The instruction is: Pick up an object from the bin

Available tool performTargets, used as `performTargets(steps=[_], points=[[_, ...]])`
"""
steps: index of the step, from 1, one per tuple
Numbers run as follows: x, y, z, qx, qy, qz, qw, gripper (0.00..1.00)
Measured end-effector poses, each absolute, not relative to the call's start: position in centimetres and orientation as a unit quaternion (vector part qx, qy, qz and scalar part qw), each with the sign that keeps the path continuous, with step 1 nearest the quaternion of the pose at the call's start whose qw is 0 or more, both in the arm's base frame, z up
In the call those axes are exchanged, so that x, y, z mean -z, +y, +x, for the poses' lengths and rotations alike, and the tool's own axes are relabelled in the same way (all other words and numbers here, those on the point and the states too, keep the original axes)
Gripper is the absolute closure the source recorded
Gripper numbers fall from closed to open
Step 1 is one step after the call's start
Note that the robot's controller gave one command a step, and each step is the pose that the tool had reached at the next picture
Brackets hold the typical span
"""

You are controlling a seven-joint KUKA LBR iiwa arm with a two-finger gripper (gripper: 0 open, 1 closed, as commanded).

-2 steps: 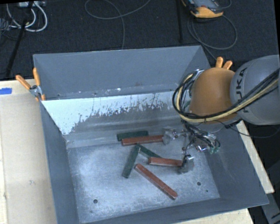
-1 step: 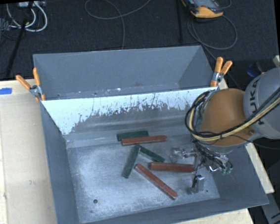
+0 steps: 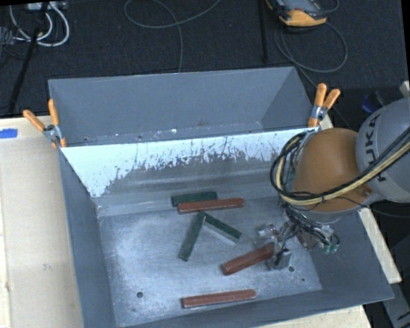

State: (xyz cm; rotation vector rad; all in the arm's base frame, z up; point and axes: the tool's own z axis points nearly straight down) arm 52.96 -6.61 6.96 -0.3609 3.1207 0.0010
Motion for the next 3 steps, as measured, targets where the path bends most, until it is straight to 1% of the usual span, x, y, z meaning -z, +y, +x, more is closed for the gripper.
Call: performTargets(steps=[1,2,3], points=[[-6.9,-6.6,52.9,0.000,0.993,-0.115,0.000,0.00],[-7.0,-6.6,53.0,0.000,0.993,-0.116,0.000,1.00],[-25.1,-5.6,54.4,0.001,0.969,-0.245,0.004,1.00]])
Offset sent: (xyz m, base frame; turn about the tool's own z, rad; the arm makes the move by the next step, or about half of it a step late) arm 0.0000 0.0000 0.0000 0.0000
